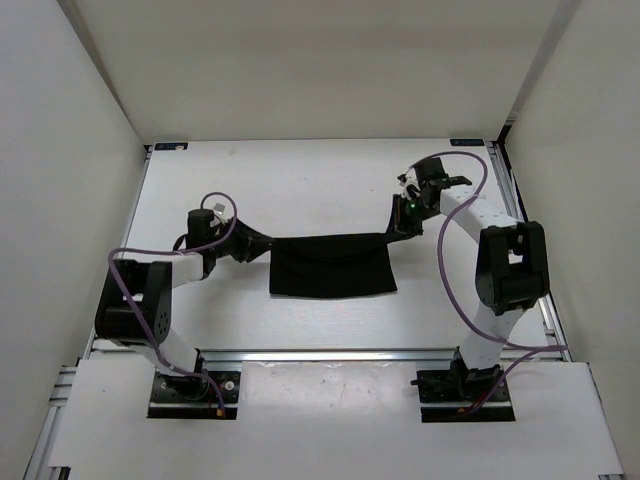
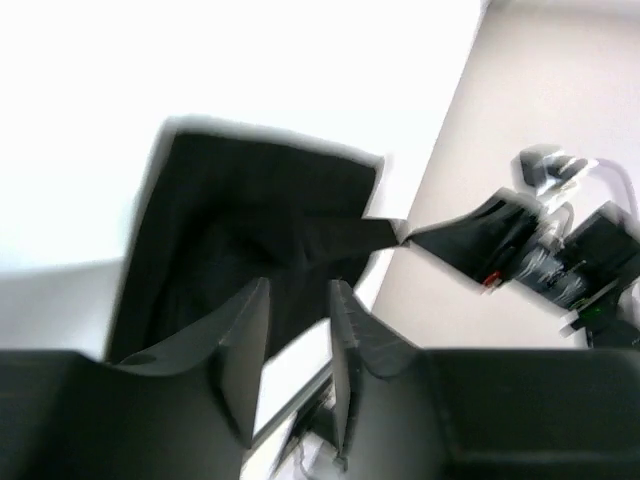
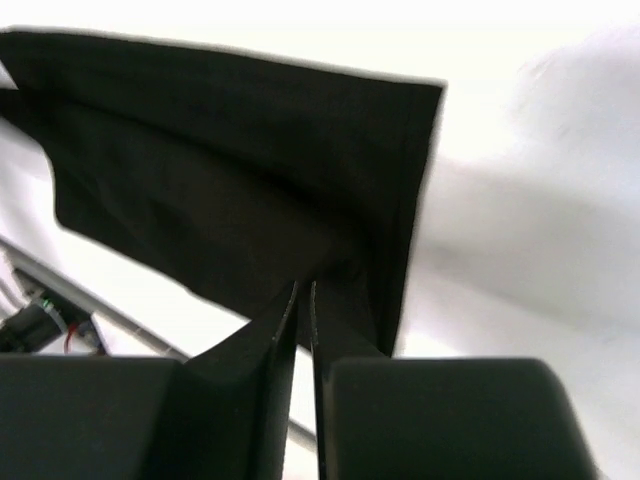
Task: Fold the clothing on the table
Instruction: Fold the skirt
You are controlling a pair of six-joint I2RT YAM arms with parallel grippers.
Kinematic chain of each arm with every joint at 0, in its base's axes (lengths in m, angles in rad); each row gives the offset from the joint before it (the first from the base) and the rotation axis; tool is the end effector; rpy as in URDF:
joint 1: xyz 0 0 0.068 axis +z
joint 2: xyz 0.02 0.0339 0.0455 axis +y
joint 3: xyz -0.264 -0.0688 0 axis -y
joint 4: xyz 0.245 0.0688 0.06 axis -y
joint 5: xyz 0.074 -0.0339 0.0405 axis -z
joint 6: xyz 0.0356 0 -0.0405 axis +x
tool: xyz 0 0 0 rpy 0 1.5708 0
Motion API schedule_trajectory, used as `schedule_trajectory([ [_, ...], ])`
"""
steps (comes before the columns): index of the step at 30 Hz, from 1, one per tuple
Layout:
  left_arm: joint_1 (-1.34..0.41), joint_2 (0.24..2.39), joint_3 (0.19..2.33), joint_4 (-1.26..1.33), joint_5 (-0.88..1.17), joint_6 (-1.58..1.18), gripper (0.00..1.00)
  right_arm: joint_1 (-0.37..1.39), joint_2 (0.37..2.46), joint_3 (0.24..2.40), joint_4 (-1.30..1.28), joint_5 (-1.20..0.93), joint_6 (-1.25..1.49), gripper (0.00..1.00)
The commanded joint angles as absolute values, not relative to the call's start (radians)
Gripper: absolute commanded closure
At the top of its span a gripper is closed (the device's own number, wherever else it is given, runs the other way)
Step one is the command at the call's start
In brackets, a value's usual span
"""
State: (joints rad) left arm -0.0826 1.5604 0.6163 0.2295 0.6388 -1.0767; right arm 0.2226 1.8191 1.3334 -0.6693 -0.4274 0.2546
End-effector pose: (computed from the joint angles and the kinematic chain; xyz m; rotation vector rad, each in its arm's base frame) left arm 0.2843 -0.0448 0.1470 -0.8431 2.3296 -1.2901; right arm 0.3601 0.0966 0.2108 -0.0819 2.7535 0.7175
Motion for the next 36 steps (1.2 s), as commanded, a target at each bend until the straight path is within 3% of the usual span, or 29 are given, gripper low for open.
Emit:
schedule_trajectory([
  [1,-0.066,1.650,0.688,0.504,0.597,-1.196,0.57,0.206,1.801,1.345,-0.545,-0.364,0.259,0.85],
  [5,-0.064,1.729,0.759,0.682,0.634,-1.334,0.58,0.204,1.684,1.266,-0.365,-0.330,0.294,0.74],
  [9,-0.063,1.654,0.733,0.660,0.643,-1.309,0.66,0.247,1.589,1.259,-0.391,-0.272,0.238,0.71],
  [12,-0.087,1.548,0.652,0.592,0.666,-1.260,0.84,0.305,1.572,1.259,-0.489,-0.213,0.197,0.80],
  [13,-0.103,1.511,0.635,0.580,0.673,-1.252,0.88,0.322,1.572,1.265,-0.511,-0.204,0.192,0.88],
  [14,-0.127,1.473,0.600,0.574,0.683,-1.238,1.00,0.337,1.580,1.264,-0.547,-0.213,0.189,0.95],
  [16,-0.182,1.440,0.560,0.575,0.699,-1.233,1.00,0.359,1.592,1.243,-0.571,-0.256,0.186,1.00],
  [22,-0.316,1.430,0.454,0.620,0.661,-1.259,1.00,0.382,1.741,1.304,-0.545,-0.451,0.219,1.00],
  [32,-0.288,1.469,0.429,0.374,0.519,-1.089,1.00,0.380,2.025,1.475,-0.532,-0.759,0.298,1.00],
  [36,-0.307,1.468,0.420,0.354,0.512,-1.081,1.00,0.377,2.133,1.554,-0.563,-0.775,0.298,1.00],
])
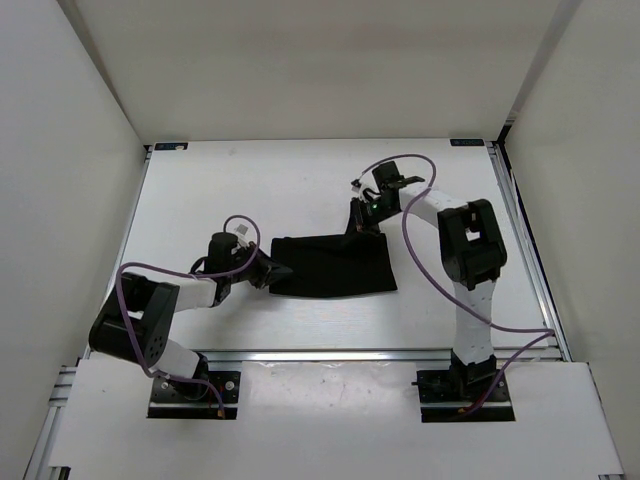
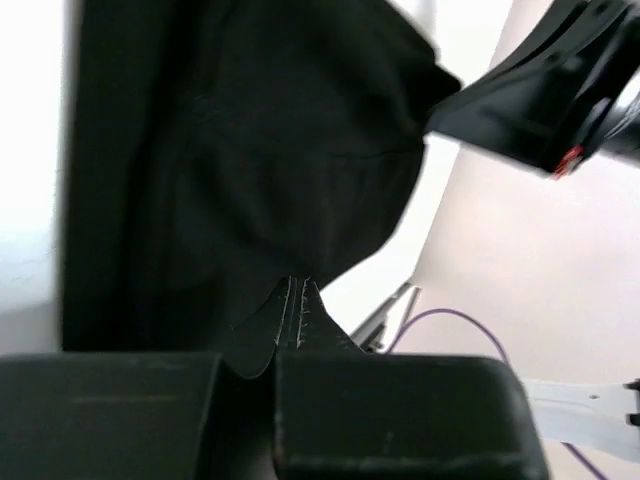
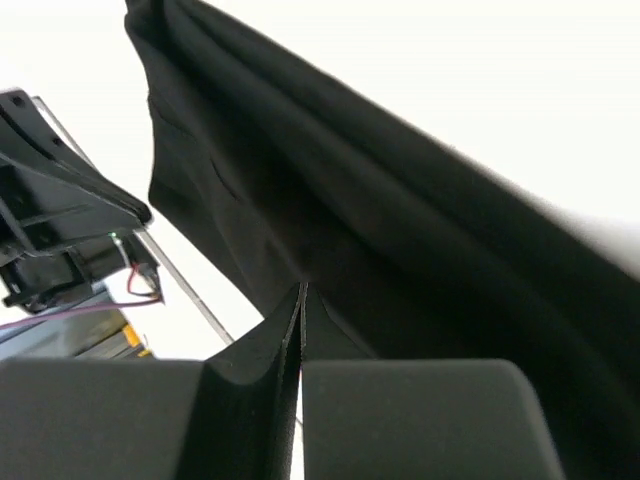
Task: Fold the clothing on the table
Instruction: Fold the skirt
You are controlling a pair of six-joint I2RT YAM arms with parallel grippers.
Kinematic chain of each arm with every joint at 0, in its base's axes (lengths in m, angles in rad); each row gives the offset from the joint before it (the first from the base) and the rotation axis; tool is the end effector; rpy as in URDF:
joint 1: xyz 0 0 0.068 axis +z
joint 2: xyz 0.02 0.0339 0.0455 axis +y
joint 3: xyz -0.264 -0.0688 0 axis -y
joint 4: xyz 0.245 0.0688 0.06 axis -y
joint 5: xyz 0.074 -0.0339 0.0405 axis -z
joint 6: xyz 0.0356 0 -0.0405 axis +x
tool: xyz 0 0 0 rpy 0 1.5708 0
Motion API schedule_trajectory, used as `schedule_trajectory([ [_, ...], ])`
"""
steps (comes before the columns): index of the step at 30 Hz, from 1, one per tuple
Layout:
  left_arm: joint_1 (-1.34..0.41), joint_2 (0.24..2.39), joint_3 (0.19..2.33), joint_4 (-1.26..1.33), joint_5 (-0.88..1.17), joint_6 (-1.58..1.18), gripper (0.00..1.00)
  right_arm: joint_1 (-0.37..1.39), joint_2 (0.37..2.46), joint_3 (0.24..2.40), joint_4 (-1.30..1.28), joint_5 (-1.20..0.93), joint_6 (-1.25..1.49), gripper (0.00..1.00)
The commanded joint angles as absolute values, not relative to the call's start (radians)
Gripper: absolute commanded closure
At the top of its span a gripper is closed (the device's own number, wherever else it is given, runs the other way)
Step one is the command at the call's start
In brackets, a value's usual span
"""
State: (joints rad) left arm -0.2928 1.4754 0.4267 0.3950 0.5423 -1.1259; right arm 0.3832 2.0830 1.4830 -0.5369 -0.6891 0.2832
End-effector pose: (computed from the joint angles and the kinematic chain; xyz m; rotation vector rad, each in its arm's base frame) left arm 0.2360 -0.0903 0.1303 -0.6862 2.3848 -1.3091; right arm 0.3886 0.1811 0.1627 -0.3539 2.7292 1.1281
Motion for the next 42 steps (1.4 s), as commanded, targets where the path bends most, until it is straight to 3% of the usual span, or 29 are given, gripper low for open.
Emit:
schedule_trajectory([
  [1,-0.314,1.471,0.426,0.351,0.517,-1.071,1.00,0.373,2.150,1.592,-0.583,-0.773,0.290,1.00],
  [7,-0.324,1.485,0.463,0.304,0.526,-1.048,1.00,0.356,2.337,1.843,-0.682,-0.732,0.249,1.00],
  [11,-0.316,1.496,0.465,0.287,0.525,-1.034,1.00,0.364,2.349,1.986,-0.759,-0.732,0.201,1.00],
  [12,-0.311,1.497,0.451,0.290,0.522,-1.032,1.00,0.367,2.320,1.971,-0.758,-0.717,0.183,0.97],
  [14,-0.302,1.499,0.457,0.288,0.526,-1.031,1.00,0.376,2.273,1.948,-0.782,-0.703,0.132,0.71],
  [17,-0.296,1.502,0.456,0.279,0.526,-1.029,1.00,0.380,2.229,1.896,-0.864,-0.670,0.040,0.52],
  [19,-0.299,1.505,0.456,0.279,0.525,-1.019,1.00,0.371,2.185,1.817,-0.827,-0.719,0.034,0.46],
  [26,-0.302,1.497,0.431,0.285,0.522,-1.035,1.00,0.422,2.108,1.704,-0.816,-0.576,-0.057,0.55],
  [42,-0.288,1.473,0.408,0.261,0.532,-1.019,1.00,0.592,2.143,1.744,-0.830,-0.289,-0.138,0.66],
])
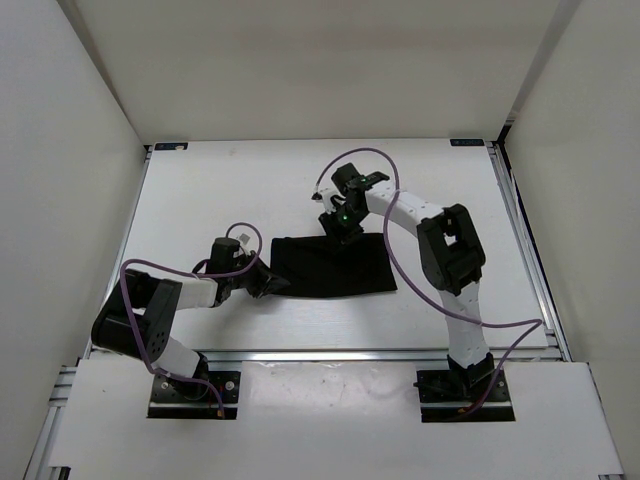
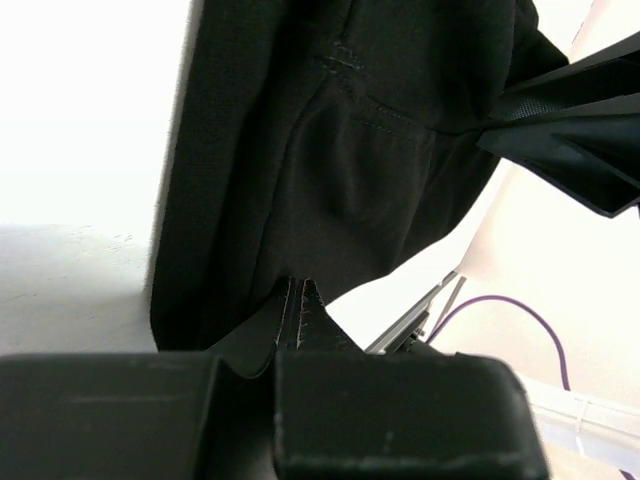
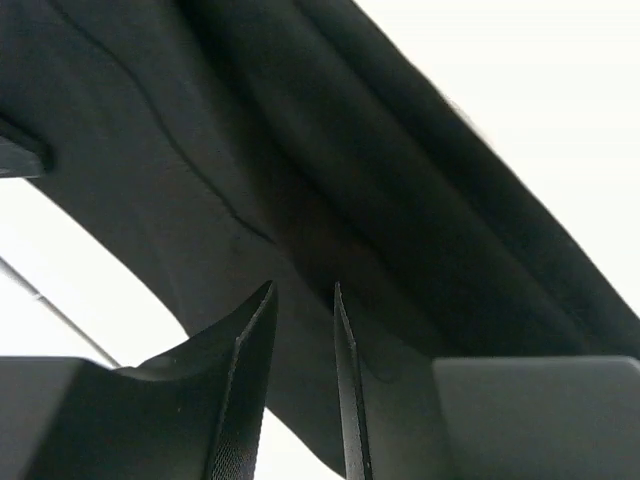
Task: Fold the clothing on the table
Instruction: Fold the skirt
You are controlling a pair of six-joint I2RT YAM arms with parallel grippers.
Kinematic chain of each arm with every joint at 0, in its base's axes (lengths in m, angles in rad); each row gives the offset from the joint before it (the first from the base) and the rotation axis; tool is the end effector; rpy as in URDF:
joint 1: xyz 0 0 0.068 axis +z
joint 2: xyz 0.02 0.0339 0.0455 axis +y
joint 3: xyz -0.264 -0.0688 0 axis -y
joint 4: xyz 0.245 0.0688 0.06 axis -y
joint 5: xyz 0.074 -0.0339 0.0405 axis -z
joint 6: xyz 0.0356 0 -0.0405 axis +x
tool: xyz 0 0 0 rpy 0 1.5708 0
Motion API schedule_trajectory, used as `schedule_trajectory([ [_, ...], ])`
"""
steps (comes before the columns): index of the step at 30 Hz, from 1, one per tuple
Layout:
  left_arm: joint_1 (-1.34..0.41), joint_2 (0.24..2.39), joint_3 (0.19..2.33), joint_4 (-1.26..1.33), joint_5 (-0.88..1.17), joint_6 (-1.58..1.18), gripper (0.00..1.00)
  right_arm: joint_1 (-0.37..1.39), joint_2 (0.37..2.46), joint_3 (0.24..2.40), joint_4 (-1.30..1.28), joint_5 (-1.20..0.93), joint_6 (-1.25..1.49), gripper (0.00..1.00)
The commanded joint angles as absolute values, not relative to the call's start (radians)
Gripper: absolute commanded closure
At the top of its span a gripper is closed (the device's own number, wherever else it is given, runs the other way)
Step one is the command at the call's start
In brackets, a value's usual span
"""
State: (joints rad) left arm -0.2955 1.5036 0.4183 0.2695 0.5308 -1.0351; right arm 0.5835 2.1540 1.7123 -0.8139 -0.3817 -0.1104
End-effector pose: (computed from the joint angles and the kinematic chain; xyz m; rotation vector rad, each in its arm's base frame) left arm 0.2257 -0.0875 0.1120 -0.6804 2.5327 -1.1958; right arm 0.3646 0.2566 0.1816 -1.0538 2.6566 0.6429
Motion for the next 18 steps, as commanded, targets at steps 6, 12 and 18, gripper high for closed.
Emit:
schedule_trajectory([
  [6,-0.290,1.471,0.413,0.253,0.543,-1.006,1.00,0.624,2.135,1.723,-0.789,-0.065,-0.149,0.63],
  [12,-0.296,1.480,0.413,0.247,0.545,-1.003,1.00,0.620,2.135,1.724,-0.769,-0.023,-0.149,0.94],
  [18,-0.296,1.486,0.413,0.242,0.552,-1.000,1.00,0.545,2.167,1.808,-0.816,-0.262,-0.156,1.00],
])
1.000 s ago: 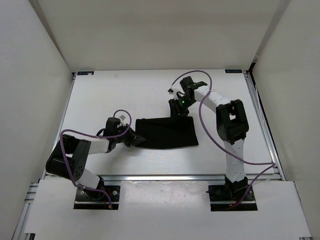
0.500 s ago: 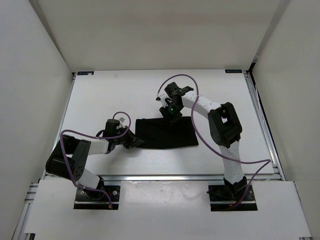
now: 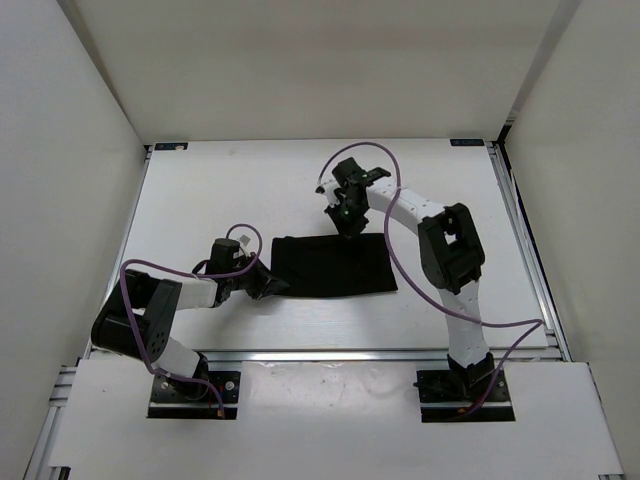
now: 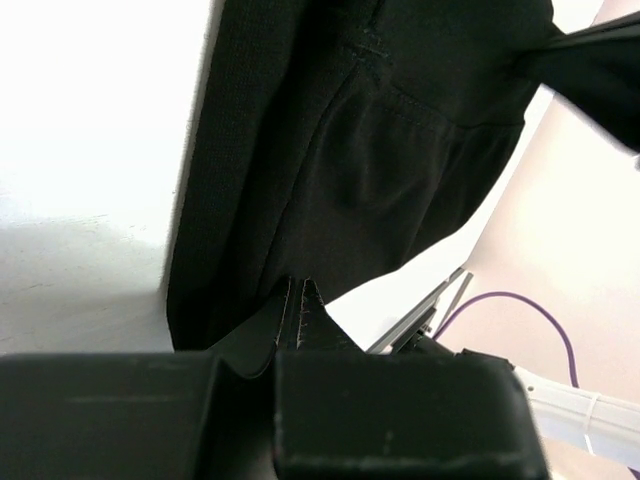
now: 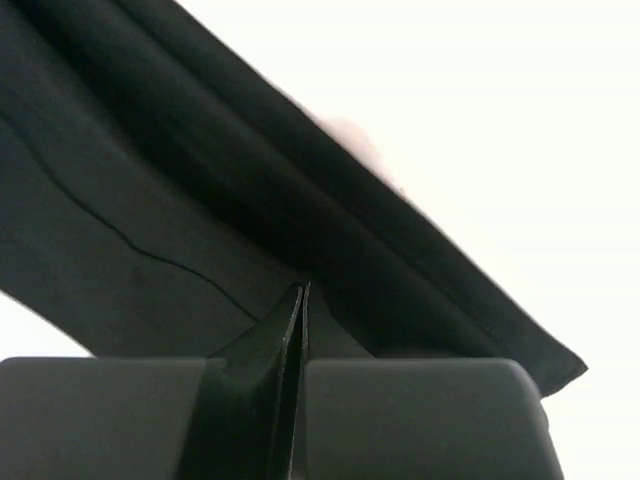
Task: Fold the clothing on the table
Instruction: Fold the skirt
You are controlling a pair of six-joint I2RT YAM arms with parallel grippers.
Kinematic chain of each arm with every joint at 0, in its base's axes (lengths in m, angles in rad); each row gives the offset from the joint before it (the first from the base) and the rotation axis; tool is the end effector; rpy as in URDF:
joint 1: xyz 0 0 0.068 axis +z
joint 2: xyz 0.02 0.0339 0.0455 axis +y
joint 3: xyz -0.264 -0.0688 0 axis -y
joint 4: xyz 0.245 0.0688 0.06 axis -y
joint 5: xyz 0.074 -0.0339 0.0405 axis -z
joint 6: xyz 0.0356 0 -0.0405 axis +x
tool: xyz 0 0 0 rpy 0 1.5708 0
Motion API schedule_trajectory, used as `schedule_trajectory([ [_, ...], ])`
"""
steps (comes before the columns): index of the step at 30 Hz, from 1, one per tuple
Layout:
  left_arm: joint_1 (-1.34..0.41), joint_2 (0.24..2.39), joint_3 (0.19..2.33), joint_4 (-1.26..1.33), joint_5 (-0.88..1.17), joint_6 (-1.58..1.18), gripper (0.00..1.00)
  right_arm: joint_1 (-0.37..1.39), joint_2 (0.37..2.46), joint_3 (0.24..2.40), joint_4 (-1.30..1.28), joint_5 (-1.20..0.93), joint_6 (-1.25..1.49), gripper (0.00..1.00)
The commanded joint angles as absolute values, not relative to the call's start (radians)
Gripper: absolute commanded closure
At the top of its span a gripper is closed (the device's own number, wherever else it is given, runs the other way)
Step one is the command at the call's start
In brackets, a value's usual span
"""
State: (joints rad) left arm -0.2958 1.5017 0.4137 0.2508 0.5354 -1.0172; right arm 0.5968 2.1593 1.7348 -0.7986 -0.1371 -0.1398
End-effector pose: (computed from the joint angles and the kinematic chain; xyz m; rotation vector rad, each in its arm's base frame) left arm 0.2230 -0.0870 0.1100 -0.6678 2.5544 -1.1862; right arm 0.3709 0.2579 0.1841 -1.0465 2.6174 0.3006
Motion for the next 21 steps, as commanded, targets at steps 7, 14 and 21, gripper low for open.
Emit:
schedule_trajectory([
  [7,-0.291,1.486,0.410,0.236,0.555,-1.005,1.00,0.442,2.272,1.890,-0.836,-0.546,-0.153,0.94],
  [14,-0.285,1.488,0.408,0.230,0.564,-1.005,1.00,0.333,2.382,2.008,-0.856,-0.808,-0.117,0.75],
  [21,-0.273,1.477,0.402,0.233,0.566,-1.011,1.00,0.290,2.324,2.039,-0.831,-0.830,-0.077,0.74],
])
